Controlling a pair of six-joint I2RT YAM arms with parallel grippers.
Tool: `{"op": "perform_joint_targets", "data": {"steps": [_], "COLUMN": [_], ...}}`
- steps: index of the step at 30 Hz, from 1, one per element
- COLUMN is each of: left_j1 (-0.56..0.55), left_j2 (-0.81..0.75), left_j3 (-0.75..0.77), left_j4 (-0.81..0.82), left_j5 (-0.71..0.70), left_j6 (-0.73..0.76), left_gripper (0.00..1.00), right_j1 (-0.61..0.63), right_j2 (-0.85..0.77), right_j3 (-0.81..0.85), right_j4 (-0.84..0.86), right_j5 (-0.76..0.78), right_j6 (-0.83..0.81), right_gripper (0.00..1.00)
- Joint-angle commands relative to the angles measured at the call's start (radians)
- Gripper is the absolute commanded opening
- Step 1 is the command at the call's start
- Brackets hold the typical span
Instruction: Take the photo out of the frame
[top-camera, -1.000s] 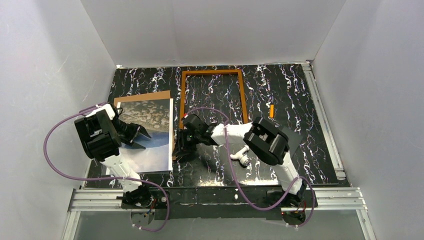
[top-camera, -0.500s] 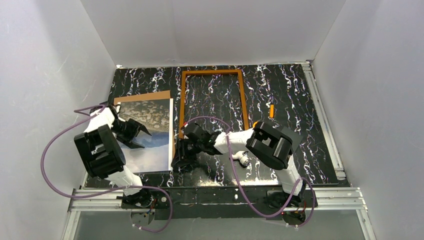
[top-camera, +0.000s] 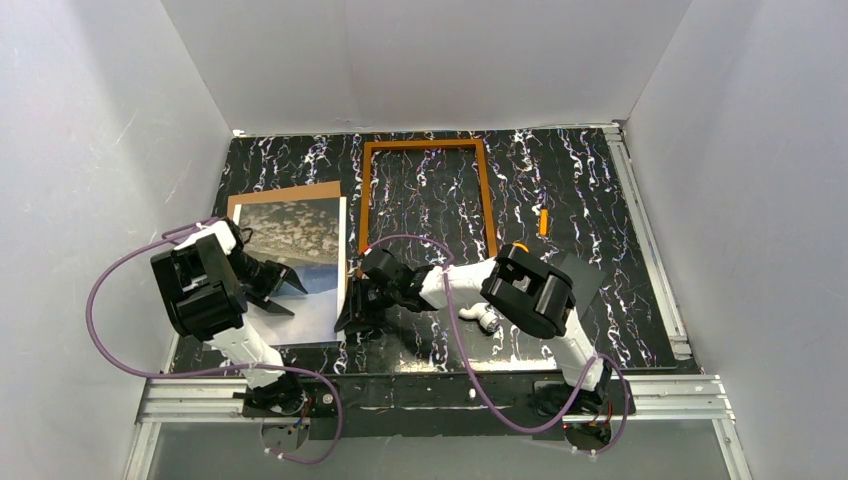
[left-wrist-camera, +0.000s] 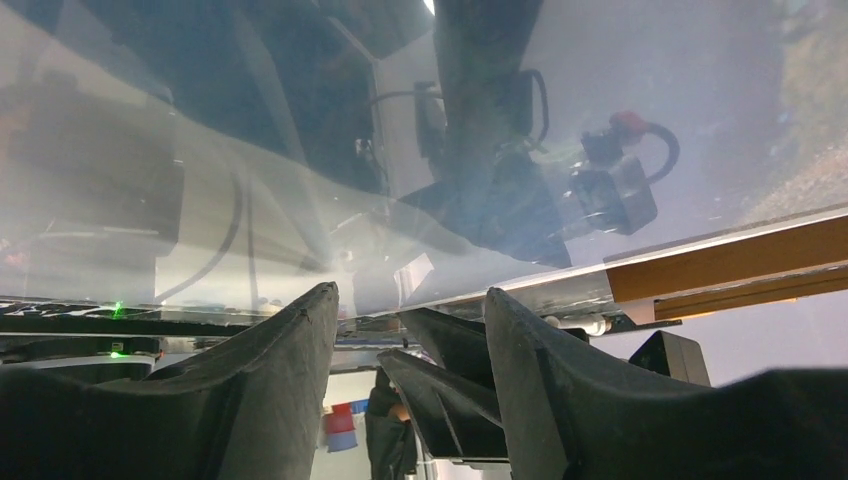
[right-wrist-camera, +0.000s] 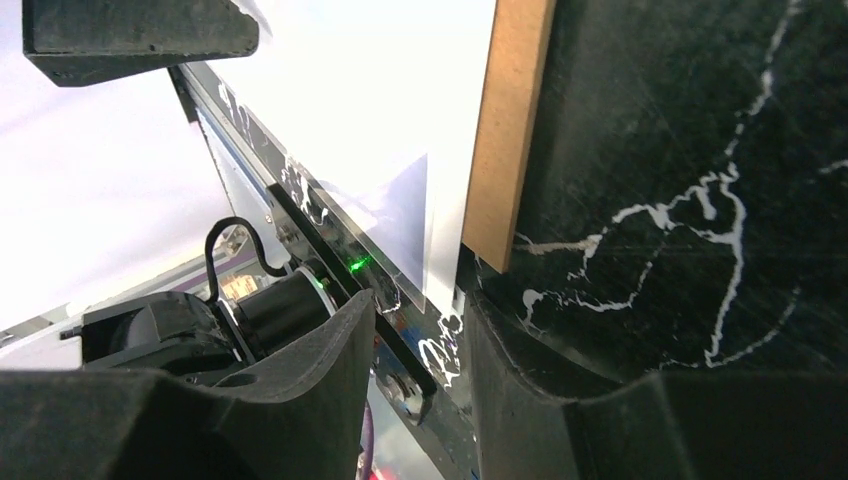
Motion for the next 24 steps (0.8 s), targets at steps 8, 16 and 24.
{"op": "perform_joint_targets", "data": {"steps": [8, 16, 24], "left_j1": [-0.001, -0.001, -0.001], "left_j2": [0.039, 0.041, 0.040], "left_j3": [-0.015, -0.015, -0.015], "left_j4": [-0.127, -0.127, -0.129], "left_j5": [-0.014, -0.016, -0.020], "left_j6": [-0.008, -0.008, -0.007], "left_gripper": [0.54, 0.54, 0.54], "right_j1": [0.014, 0.014, 0.009], "right_j2": [0.045, 0.047, 0.021], "right_j3": [0.044, 0.012, -0.050], "right_j4": [-0.011, 0.182, 0.321], "right_j5": [0.033, -0.034, -0.054], "right_j6": [0.007, 0.027, 0.033], "right_gripper": [0.48, 0.45, 0.28]}}
